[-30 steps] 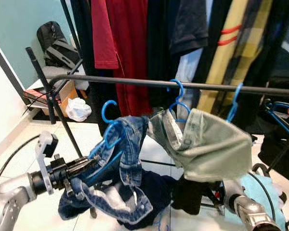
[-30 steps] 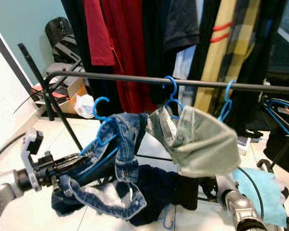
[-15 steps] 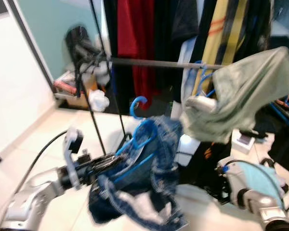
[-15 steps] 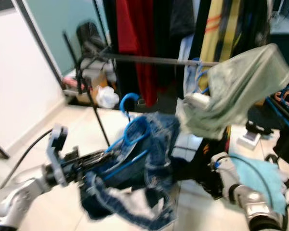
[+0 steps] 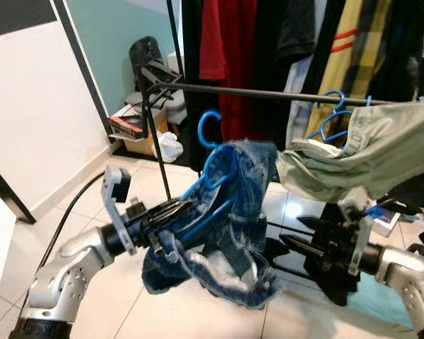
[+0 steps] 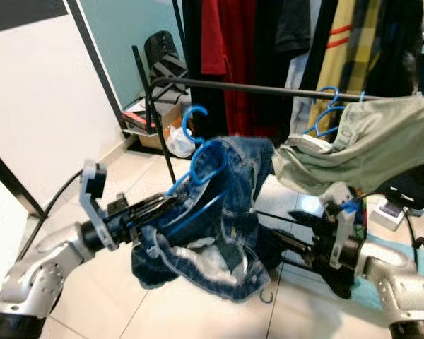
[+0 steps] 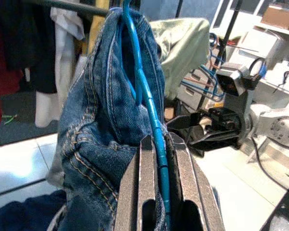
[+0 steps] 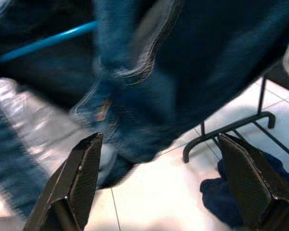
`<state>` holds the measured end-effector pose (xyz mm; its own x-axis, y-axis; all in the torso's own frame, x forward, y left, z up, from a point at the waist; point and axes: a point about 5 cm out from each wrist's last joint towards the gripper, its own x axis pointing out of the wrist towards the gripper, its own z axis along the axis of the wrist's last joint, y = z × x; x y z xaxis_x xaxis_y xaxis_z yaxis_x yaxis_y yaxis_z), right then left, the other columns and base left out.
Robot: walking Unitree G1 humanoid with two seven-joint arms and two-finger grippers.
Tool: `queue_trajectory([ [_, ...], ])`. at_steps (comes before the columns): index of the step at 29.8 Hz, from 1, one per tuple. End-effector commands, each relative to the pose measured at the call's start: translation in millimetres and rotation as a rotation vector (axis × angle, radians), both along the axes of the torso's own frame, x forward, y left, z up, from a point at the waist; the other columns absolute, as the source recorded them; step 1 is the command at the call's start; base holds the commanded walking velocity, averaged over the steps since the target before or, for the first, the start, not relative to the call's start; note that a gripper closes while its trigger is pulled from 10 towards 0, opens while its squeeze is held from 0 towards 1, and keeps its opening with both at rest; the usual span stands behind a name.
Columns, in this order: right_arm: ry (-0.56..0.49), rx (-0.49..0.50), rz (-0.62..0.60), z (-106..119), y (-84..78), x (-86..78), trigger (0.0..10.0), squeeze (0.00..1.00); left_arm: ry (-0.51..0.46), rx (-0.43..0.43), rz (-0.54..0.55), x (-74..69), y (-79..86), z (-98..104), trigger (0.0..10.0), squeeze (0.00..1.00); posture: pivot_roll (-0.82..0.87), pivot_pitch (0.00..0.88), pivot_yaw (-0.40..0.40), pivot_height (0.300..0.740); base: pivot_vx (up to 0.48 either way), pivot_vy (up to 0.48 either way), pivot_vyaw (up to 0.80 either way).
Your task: Hang hanger
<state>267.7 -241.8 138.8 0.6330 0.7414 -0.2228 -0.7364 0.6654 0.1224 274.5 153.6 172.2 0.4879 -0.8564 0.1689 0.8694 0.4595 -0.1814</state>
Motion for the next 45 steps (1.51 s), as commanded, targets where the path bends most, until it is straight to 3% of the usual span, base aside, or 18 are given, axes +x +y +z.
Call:
queue_trajectory([
  [1,0.043,-0.022,0.016,-8.5,3.6,-3.5,10.0,0.0,-0.048,0.063,-0.006,-0.5,4.2,4.4,10.0,0.0,-0.18,0.0,0.071,0.74,0.0,0.0,0.0],
  [2,0.054,-0.035,0.017,-10.1,3.7,-4.6,10.0,0.0,-0.046,0.098,-0.005,-0.7,5.4,1.8,10.0,0.0,-0.18,0.0,0.071,0.74,0.0,0.0,0.0],
  [5,0.098,-0.092,0.008,-20.6,1.9,-6.1,10.0,0.0,-0.023,0.366,0.029,-1.4,28.7,-18.8,10.0,0.0,-0.17,0.0,0.068,0.74,0.0,0.0,0.0],
  [7,0.098,-0.092,0.008,-20.6,1.9,-6.1,10.0,0.0,-0.023,0.366,0.029,-1.4,28.7,-18.8,10.0,0.0,-0.17,0.0,0.068,0.74,0.0,0.0,0.0],
  [9,0.112,-0.075,0.023,-14.4,5.7,-10.3,10.0,0.0,-0.016,0.437,0.099,1.8,47.4,-20.3,10.0,0.0,-0.17,0.0,0.067,0.74,0.0,0.0,0.0],
  [10,0.112,-0.075,0.023,-14.4,5.7,-10.3,10.0,0.0,-0.016,0.437,0.099,1.8,47.4,-20.3,10.0,0.0,-0.17,0.0,0.067,0.74,0.0,0.0,0.0],
  [13,0.119,-0.059,0.044,-6.7,10.4,-13.3,10.0,0.0,-0.022,0.48,0.2,6.6,68.8,-15.5,10.0,0.0,-0.17,0.0,0.063,0.74,0.0,0.0,0.0],
  [16,0.117,-0.053,0.061,-4.0,13.5,-13.9,10.0,0.0,-0.031,0.467,0.253,9.1,79.3,-9.0,10.0,0.0,-0.17,0.0,0.059,0.74,0.0,0.0,0.0],
  [19,0.087,-0.04,0.079,1.1,22.5,-10.5,10.0,0.0,-0.073,0.348,0.335,10.8,96.9,12.9,10.0,0.0,-0.17,0.0,0.056,0.74,0.0,0.0,0.0],
  [25,0.063,-0.035,0.067,4.3,27.8,-4.0,10.0,0.0,-0.09,0.22,0.317,4.5,103.8,22.2,10.0,0.0,-0.17,0.0,0.054,0.74,0.0,0.0,0.0],
  [31,0.088,-0.055,0.088,2.0,33.5,-6.6,10.0,0.0,-0.083,0.164,0.263,-1.7,99.8,18.8,10.0,0.0,-0.16,0.0,0.049,0.74,-0.195,0.172,0.0],
  [37,0.134,-0.101,0.127,-4.6,38.2,-12.6,10.0,0.0,-0.063,0.112,0.212,-1.3,80.2,11.0,10.0,0.0,-0.17,0.0,0.049,0.74,-0.183,0.245,0.0],
  [41,0.152,-0.085,0.214,-2.2,50.0,-21.9,10.0,0.0,-0.07,0.079,0.163,-0.4,64.6,11.0,10.0,0.0,-0.17,0.0,0.049,0.74,0.0,0.0,0.0],
  [45,0.14,-0.066,0.262,3.7,58.8,-25.0,10.0,0.0,-0.065,0.087,0.181,0.8,66.4,9.8,10.0,0.0,-0.17,0.0,0.05,0.74,0.0,0.0,0.0],
])
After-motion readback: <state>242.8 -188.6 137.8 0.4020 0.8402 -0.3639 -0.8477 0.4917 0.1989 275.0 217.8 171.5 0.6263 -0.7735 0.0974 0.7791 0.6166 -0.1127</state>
